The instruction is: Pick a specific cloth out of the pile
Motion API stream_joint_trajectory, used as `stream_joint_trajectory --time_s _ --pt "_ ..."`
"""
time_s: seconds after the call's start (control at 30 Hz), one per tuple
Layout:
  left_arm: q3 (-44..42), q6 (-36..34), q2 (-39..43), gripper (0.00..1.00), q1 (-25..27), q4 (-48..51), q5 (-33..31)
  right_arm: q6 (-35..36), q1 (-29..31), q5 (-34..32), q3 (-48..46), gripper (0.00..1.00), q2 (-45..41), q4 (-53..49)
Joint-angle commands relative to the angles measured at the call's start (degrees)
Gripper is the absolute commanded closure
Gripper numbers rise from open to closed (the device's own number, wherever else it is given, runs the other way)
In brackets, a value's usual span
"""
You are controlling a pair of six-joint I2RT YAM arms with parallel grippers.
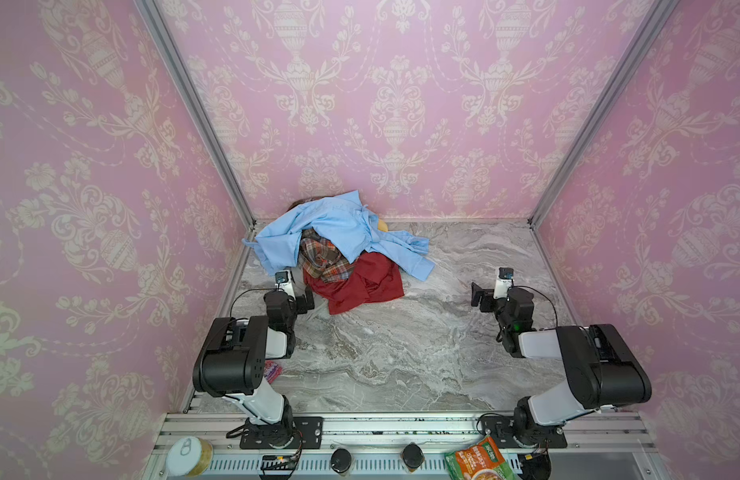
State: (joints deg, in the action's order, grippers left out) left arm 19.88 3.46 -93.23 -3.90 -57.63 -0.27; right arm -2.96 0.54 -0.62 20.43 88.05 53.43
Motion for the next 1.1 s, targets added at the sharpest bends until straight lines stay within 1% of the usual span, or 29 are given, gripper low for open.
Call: stream_joint_trajectory --time_s 0.0,1.07 --pt "0.7 -1.6 -0.4 0.01 0.2 0.2 1.7 0.7 0.2 0.3 0.5 0.0 0.3 0.3" --pt "1.0 -1.4 -0.5 0.01 0.1 0.8 1.7 0.4 0.1 0.1 0.5 0.0 0.4 0.4"
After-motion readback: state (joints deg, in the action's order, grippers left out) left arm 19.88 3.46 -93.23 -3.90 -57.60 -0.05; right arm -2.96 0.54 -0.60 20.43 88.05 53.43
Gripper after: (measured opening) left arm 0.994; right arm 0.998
